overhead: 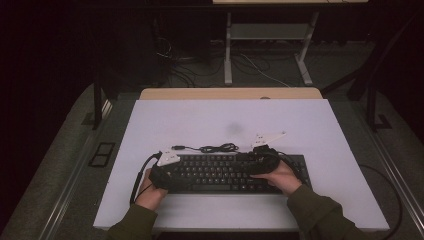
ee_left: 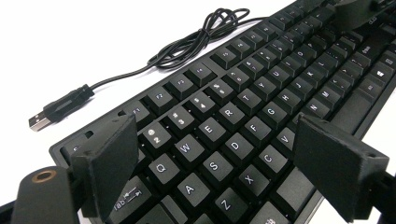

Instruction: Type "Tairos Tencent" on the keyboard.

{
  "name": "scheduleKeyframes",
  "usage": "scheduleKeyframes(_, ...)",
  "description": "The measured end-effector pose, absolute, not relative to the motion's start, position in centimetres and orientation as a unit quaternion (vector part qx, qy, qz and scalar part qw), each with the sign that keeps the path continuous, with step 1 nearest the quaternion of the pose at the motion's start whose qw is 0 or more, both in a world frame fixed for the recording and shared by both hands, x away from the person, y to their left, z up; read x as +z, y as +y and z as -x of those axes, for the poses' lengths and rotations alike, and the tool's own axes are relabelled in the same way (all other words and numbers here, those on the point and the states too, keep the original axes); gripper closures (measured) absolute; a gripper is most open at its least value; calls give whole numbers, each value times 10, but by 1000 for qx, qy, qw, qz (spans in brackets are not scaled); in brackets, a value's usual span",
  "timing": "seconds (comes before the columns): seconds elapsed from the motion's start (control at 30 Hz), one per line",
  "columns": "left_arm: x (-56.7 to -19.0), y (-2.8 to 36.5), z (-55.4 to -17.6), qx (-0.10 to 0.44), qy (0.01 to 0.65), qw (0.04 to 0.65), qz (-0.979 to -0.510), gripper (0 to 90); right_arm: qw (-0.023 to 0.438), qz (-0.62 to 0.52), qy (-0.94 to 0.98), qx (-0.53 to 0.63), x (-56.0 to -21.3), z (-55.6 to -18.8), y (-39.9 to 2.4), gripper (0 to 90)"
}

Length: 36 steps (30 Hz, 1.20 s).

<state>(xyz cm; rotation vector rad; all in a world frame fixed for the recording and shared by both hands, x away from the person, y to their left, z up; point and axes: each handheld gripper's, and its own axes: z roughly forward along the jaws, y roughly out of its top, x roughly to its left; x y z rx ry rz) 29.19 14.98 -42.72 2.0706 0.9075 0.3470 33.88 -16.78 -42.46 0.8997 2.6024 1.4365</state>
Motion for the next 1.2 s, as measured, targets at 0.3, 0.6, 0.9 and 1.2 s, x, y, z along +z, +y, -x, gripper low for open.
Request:
scheduleKeyframes(0.3, -427, 149, -292, 142, 356, 412, -827, 136, 15, -282, 839, 466, -422, -344, -159, 680)
scheduleKeyframes(0.6, -427, 149, -294, 140, 350, 421, -825, 136, 17, -268, 845, 463, -422, -349, -148, 808)
scheduleKeyframes(0.9, -428, 148, -294, 138, 351, 426, -822, 136, 13, -263, 850, 456, -423, -354, -142, 897)
scheduleKeyframes(1.2, -428, 148, -295, 138, 350, 428, -822, 136, 6, -252, 857, 449, -426, -351, -137, 897)
